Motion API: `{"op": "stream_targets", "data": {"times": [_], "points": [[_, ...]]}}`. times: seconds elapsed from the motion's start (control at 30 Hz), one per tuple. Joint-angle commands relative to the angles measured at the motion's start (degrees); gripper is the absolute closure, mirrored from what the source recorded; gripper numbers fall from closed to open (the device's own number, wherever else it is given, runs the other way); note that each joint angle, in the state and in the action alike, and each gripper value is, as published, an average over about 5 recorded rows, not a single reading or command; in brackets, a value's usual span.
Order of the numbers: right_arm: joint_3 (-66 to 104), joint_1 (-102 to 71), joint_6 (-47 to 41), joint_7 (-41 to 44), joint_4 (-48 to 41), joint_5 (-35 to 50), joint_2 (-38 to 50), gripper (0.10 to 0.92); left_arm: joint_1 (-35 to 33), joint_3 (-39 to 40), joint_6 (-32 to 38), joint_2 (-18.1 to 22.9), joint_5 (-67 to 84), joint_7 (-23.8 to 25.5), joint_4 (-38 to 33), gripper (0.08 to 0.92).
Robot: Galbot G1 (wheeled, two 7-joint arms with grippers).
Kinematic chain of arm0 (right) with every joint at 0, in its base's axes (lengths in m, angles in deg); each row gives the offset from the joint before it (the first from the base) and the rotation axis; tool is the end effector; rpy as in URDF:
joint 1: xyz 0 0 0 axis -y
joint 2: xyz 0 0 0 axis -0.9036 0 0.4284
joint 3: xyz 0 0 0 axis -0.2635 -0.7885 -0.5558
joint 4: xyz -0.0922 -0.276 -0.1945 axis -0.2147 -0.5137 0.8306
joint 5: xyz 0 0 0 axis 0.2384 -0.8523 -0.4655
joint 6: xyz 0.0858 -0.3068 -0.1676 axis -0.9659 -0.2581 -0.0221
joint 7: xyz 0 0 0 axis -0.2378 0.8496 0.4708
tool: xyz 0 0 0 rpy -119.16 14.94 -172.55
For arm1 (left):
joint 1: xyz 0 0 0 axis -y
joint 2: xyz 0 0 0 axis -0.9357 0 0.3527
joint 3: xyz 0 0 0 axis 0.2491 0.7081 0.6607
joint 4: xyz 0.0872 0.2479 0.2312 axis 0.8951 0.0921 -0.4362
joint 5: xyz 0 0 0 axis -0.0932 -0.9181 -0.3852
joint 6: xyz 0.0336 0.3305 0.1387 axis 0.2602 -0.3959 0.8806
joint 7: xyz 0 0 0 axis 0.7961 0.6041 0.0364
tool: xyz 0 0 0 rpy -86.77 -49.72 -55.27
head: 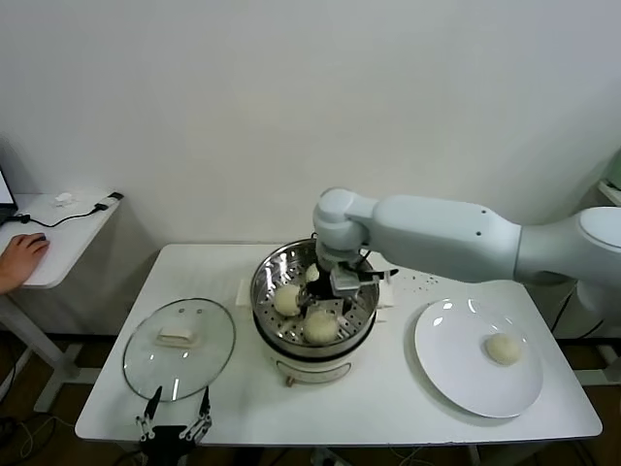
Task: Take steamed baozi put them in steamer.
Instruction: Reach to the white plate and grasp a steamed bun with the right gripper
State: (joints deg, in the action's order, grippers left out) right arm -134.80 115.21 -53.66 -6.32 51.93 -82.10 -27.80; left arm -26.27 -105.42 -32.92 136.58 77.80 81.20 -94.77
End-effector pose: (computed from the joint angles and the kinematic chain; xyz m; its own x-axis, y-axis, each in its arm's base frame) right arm 0.5097 0.1533 -0.0720 -0.0455 -0.0979 0.9942 0.0922 -0.9914 -0.0934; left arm 0.0791 0.0388 -0.3623 -0.9705 -0.0718 0.2302 -0.0520 0.9945 0.0907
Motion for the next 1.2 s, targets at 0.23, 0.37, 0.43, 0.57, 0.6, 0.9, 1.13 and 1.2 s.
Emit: {"op": "stream_targets", "data": {"times": [0.23, 0.37, 0.43, 0.57, 0.6, 0.9, 1.13, 1.2], "points": [[-16.9, 20.1, -16.2, -21.0, -0.9, 12.6, 19.2, 0.203, 0.1, 0.1, -0.1, -0.2, -0.1, 0.0, -0.8, 0.177], [-28.4, 26.1, -40.0, -23.6, 4.7, 32.8, 27.4, 0.203, 0.1, 0.2, -0.2, -0.5, -0.3, 0.0, -0.9, 0.177], [-30.3, 26.5, -50.2, -24.0, 8.5, 38.8, 32.1, 0.203, 0.3, 0.3, -0.3, -0.7, -0.3, 0.0, -1.0, 0.177], [-28.3, 22.1, -61.5, -22.5, 12.1, 41.1, 39.9, 0.203, 0.8, 0.5, -0.8, -1.0, -0.8, 0.1, -1.2, 0.177], [-27.9, 21.0, -62.9, -21.6, 12.3, 40.4, 41.3, 0.203, 0.9, 0.6, -0.9, -1.0, -0.9, 0.1, -1.3, 0.177], [-31.6, 15.4, -54.1, -11.5, 5.8, 31.7, 44.8, 0.203, -0.3, 0.3, 0.0, -0.7, -1.1, 0.0, -1.2, 0.177], [-14.9, -3.9, -49.3, -9.4, -3.8, 21.4, 45.1, 0.203, -0.3, 0.2, 0.1, -0.5, -1.3, -0.1, -0.9, 0.177], [-8.6, -10.3, -47.8, -9.6, -7.2, 18.8, 44.6, 0.203, -0.3, 0.2, 0.0, -0.4, -1.4, -0.1, -1.1, 0.177]]}}
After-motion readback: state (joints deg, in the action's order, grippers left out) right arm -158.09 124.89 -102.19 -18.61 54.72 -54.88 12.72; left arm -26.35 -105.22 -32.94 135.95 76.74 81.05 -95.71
